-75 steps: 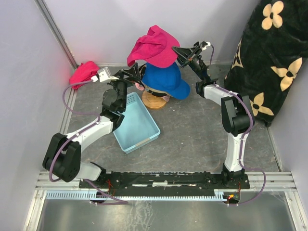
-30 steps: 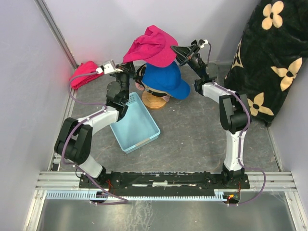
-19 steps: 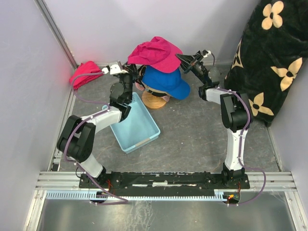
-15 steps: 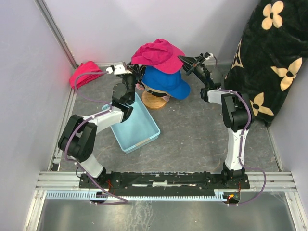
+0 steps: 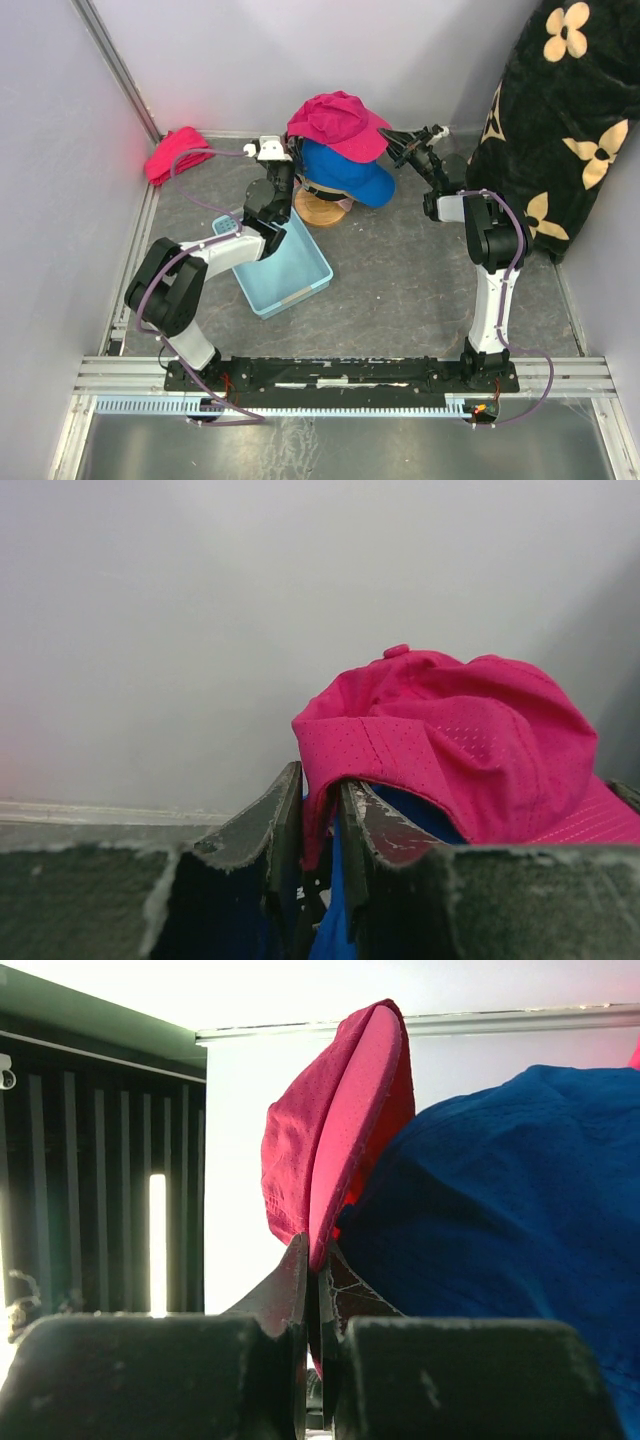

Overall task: Stack the hats
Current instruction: Stack the hat on the hat.

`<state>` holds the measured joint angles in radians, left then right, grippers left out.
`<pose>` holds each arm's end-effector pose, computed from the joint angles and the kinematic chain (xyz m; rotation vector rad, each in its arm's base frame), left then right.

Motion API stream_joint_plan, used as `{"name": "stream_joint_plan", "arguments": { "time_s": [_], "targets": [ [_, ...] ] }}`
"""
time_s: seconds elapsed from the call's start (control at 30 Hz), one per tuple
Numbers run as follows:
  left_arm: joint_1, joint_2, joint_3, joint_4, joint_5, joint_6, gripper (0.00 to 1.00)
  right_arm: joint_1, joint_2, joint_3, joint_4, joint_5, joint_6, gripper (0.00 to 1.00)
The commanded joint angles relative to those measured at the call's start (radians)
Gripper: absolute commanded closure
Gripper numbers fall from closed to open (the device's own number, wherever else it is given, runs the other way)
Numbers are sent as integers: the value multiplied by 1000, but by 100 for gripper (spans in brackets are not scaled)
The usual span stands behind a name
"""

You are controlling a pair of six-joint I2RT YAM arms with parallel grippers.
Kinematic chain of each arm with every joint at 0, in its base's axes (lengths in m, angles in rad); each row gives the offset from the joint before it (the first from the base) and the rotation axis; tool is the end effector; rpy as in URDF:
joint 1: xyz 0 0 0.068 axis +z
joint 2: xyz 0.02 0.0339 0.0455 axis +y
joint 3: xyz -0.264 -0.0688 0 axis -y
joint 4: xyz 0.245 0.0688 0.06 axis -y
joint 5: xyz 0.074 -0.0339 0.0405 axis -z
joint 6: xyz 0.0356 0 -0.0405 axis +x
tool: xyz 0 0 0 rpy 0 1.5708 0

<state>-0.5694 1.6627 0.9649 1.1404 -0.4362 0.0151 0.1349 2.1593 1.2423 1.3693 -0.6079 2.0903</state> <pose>0.3168 -0.1849 0.3105 -0.0525 1.1743 -0.2433 0.4492 0.0815 0.2202 0.7707 1.3677 2.2059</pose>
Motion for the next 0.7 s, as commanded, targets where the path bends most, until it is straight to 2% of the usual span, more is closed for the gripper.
{"name": "stream_joint_plan", "arguments": {
  "time_s": [0.0,0.67],
  "targets": [
    [-5,-19,-21,49,-41,99,72,-13,-24,-29,76,-12,12,96],
    [-13,-73,-115,62,-47,83,76,-20,-65,-105,76,-81,16,94]
  ]
}}
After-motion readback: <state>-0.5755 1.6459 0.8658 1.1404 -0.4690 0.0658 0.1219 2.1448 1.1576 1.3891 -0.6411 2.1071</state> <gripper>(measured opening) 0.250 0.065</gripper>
